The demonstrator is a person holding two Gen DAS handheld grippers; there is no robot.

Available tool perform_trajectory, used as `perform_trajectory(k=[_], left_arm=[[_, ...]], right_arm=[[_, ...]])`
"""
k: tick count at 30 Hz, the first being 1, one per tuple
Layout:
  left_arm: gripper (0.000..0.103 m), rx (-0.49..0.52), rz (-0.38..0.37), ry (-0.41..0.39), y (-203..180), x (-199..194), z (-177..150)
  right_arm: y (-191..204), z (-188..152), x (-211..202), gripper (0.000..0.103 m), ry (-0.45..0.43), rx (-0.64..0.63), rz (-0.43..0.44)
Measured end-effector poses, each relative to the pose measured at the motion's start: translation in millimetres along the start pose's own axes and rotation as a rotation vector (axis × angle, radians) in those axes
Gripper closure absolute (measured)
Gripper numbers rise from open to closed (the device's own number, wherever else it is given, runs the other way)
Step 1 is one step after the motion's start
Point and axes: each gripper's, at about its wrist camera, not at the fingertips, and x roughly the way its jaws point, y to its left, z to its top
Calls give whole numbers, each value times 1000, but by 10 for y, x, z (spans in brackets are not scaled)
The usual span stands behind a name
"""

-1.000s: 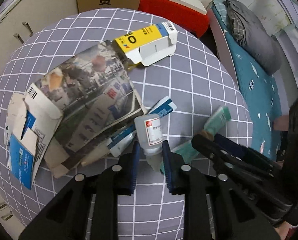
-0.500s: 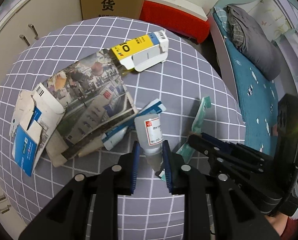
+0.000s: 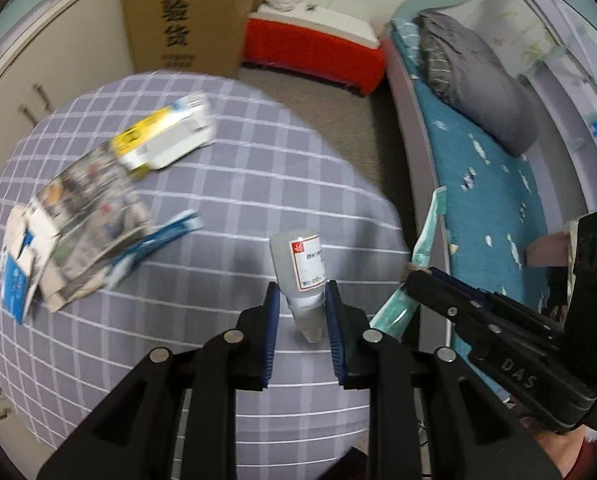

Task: Collect trash
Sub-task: 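Carry white bottle with left tool while right tool drops teal tube into basin, then lower the white bottle over the basin and open left tool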

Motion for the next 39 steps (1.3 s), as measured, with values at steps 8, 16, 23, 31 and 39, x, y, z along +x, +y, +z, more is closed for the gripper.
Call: perform_trajectory(k=[8, 16, 23, 31, 39], left_arm=[[81, 137, -66, -41, -1067, -52, -12], [81, 252, -105, -51, -1921, 1, -52], [81, 312, -111, -56, -2372, 33, -88], [81, 359, -107, -45, -2684, 104, -131], [81, 402, -119, -47, -2927, 134, -140]], right_arm=[[-718, -79, -769, 81, -110, 71, -51], [-1294, -196, -1301, 81, -181, 134, -93], [-1630, -214, -1504, 51, -216, 170, -101], [-1860, -273, -1716, 38, -264, 197, -124], [-1817, -320, -1995, 35, -350, 144, -224]])
